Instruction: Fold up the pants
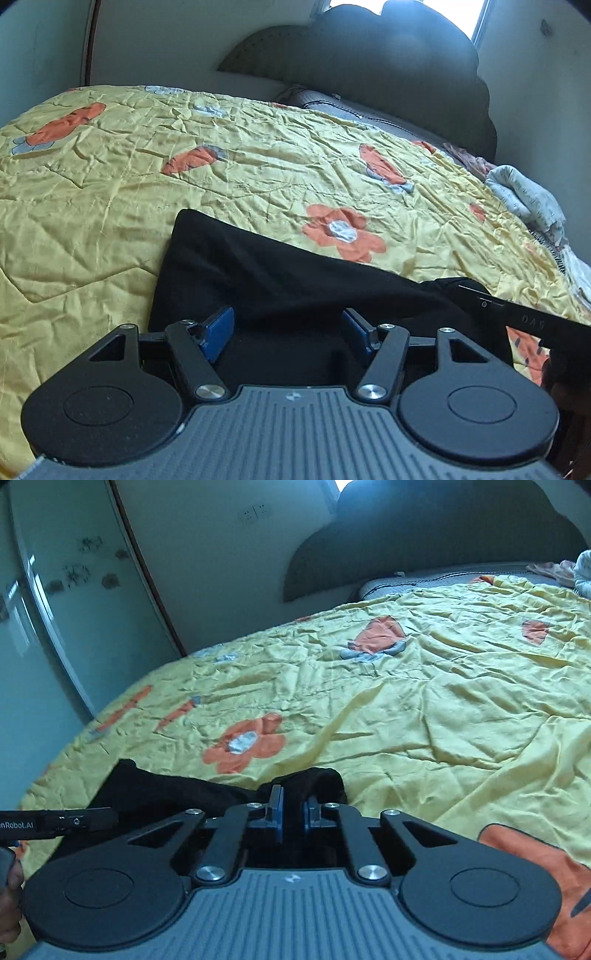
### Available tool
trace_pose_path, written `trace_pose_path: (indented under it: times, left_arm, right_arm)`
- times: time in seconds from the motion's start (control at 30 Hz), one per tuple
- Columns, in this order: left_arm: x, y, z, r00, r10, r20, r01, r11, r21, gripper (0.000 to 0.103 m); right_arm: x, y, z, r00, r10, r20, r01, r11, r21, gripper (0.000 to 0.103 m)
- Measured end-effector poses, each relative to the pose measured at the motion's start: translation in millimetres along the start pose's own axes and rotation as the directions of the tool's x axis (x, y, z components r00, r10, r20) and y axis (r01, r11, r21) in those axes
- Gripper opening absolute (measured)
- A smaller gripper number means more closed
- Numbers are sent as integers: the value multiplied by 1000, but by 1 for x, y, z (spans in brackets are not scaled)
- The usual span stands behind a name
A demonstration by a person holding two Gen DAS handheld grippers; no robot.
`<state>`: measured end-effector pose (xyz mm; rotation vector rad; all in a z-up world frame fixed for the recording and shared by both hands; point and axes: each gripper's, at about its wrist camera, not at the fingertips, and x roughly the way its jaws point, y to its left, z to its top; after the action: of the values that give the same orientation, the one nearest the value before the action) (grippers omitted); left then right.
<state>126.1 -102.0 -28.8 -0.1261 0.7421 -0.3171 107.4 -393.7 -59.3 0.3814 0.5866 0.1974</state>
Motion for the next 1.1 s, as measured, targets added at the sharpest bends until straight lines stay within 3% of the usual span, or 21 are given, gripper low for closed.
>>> trace_pose_path:
  times: [0.07, 0.13, 0.23, 0.3, 0.4, 0.43, 0.5, 0.57, 0.67, 0.73, 0.87, 0.97, 1.1]
  left_arm:
    - [-6, -2, -1, 1000, 6, 17, -6, 1000, 8, 67]
    - [-16, -3, 0, 999, -5, 32, 4, 1000, 9, 67]
    - [-32, -2, -6, 999, -3, 50, 2, 1000, 24, 67]
    - [-33, -3, -14, 1000, -5, 25, 4, 999, 43, 67]
    - [-28, -9, -27, 1000, 1, -1, -1, 995, 98, 67]
    - [-27, -13, -31, 1000, 20, 2, -20, 991, 135, 67]
    - [-29, -18, -33, 999, 40, 14, -41, 986, 162, 67]
    - [-41, -19, -31, 1000, -5, 23, 1, 991, 134, 67]
    - [-52, -19, -32, 999, -37, 26, 34, 992, 118, 70]
    - [-49, -22, -37, 1000, -22, 6, 21, 990, 140, 70]
    - [-48, -27, -43, 1000, 11, 14, -13, 987, 160, 71]
    - [-54, -27, -40, 1000, -3, 28, -2, 988, 154, 77]
    - [-51, -33, -44, 1000, 17, 14, -19, 984, 176, 86]
  right_arm:
    - [1, 0, 0, 1000, -2, -13, 2, 1000, -4, 11]
    - [-6, 2, 1, 1000, -25, -1, 25, 1000, 3, 24]
    - [-34, 14, -2, 989, -114, 95, 117, 993, -22, 24]
    - [-52, 28, -9, 992, -56, 110, 64, 995, -74, 24]
    - [-64, 53, -27, 995, 91, 28, -85, 980, -180, 24]
    - [-62, 61, -34, 995, 101, -5, -100, 971, -216, 24]
    - [-52, 68, -44, 999, 42, -32, -49, 960, -275, 24]
    - [-46, 64, -47, 999, -36, -20, 29, 965, -262, 24]
    - [-62, 60, -43, 1000, 23, 7, -21, 981, -190, 25]
    - [-68, 64, -46, 998, 58, 1, -57, 977, -208, 25]
    - [-57, 62, -54, 999, -25, -28, 18, 978, -207, 25]
    - [-71, 59, -50, 1000, 25, 18, -22, 988, -150, 27]
    - [-68, 62, -53, 1000, 15, -2, -15, 983, -185, 39]
